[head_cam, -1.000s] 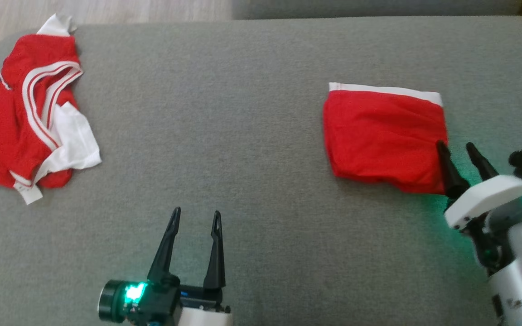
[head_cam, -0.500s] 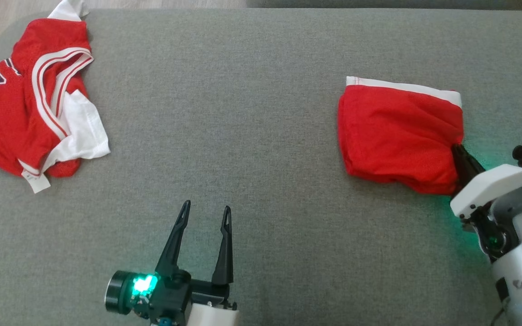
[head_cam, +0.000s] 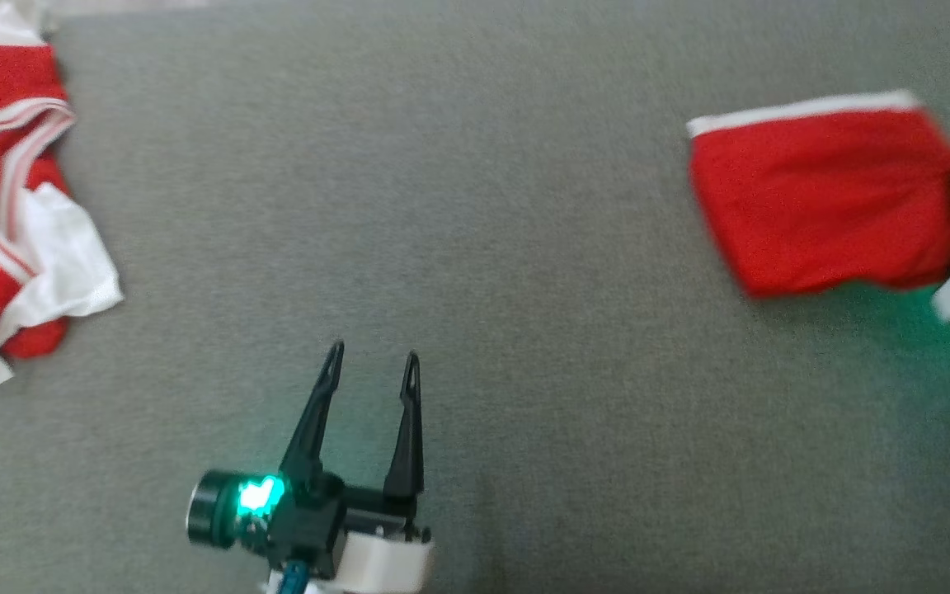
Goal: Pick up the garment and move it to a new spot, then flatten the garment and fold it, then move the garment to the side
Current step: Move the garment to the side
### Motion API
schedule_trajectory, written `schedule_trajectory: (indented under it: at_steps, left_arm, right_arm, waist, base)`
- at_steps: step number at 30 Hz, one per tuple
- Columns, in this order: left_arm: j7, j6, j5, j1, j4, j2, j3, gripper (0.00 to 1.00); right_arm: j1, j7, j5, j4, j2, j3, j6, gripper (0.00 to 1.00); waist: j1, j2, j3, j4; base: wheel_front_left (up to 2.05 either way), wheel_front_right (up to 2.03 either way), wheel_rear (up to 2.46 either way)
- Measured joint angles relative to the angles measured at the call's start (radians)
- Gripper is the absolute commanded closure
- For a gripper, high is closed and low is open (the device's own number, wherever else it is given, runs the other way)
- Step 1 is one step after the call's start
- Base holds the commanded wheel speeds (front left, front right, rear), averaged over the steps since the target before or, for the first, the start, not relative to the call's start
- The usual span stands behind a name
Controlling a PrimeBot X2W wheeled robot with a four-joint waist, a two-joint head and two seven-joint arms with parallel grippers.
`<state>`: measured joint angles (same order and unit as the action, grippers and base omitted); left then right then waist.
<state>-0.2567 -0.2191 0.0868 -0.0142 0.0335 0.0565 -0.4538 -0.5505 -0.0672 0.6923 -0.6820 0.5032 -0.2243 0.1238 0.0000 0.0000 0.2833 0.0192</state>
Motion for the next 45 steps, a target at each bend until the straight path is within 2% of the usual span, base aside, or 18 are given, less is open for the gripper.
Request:
schedule_trajectory:
  at_steps: [7, 12, 13, 19, 25, 33, 36, 39, 43, 45]
  left_arm:
    - [0.0, 0.017, -0.026, -0.064, -0.003, 0.0, 0.006, 0.0]
    - [0.0, 0.021, -0.032, -0.089, -0.003, 0.0, 0.018, 0.0]
    - [0.0, 0.026, -0.035, -0.094, -0.003, 0.0, 0.022, 0.0]
    - [0.0, 0.034, -0.035, -0.112, 0.014, 0.0, 0.028, 0.0]
    - [0.0, 0.034, -0.006, -0.078, 0.033, -0.001, 0.032, 0.0]
    - [0.0, 0.033, 0.095, 0.046, 0.074, -0.001, 0.063, 0.0]
    - [0.0, 0.019, 0.129, 0.087, 0.076, -0.001, 0.084, 0.0]
    - [0.0, 0.007, 0.142, 0.121, 0.062, 0.0, 0.111, 0.0]
    - [0.0, 0.008, 0.125, 0.156, -0.009, 0.0, 0.144, 0.0]
    - [0.0, 0.028, 0.096, 0.18, -0.055, 0.0, 0.151, 0.0]
  right_arm:
    - [-0.122, 0.02, -0.054, -0.032, 0.136, 0.007, 0.0, 1.0]
    - [-0.168, 0.035, -0.1, -0.055, 0.17, 0.025, 0.0, 1.0]
    - [-0.175, 0.047, -0.124, -0.06, 0.172, 0.031, 0.0, 0.0]
    - [-0.2, 0.175, -0.307, -0.092, 0.146, 0.079, 0.0, 0.0]
    - [-0.126, 0.244, -0.332, -0.066, -0.025, 0.061, 0.0, 0.0]
    - [0.23, 0.307, -0.287, 0.036, -0.269, -0.003, 0.0, 0.0]
    - [0.345, 0.314, -0.312, 0.118, -0.328, 0.001, 0.0, 0.0]
    - [0.438, 0.315, -0.359, 0.268, -0.384, 0.071, 0.0, 0.0]
    - [0.567, 0.318, -0.407, 0.427, -0.417, 0.126, 0.0, 0.0]
    - [0.638, 0.318, -0.433, 0.474, -0.429, 0.15, 0.0, 0.0]
  waist:
    - [0.0001, 0.0, 0.088, -0.048]
    - [0.0002, 0.0, 0.132, -0.067]
    - [0.0002, 0.0, 0.14, -0.071]
    - [0.0, 0.0, 0.124, -0.073]
    - [0.0, 0.0, 0.024, -0.051]
    - [-0.0002, 0.0, -0.167, -0.009]
    - [-0.0003, 0.0, -0.24, 0.008]
    - [-0.0003, 0.0, -0.298, 0.024]
    - [-0.0003, 0.0, -0.351, 0.042]
    - [-0.0003, 0.0, -0.369, 0.048]
  base:
    - [0.0, 0.0, 0.0]
    - [0.0, 0.0, 0.0]
    - [0.0, 0.0, 0.0]
    - [0.0, 0.0, 0.0]
    - [0.0, 0.0, 0.0]
    - [0.0, 0.0, 0.0]
    - [0.0, 0.0, 0.0]
    - [0.0, 0.0, 0.0]
    - [0.0, 0.0, 0.0]
    - [0.0, 0.0, 0.0]
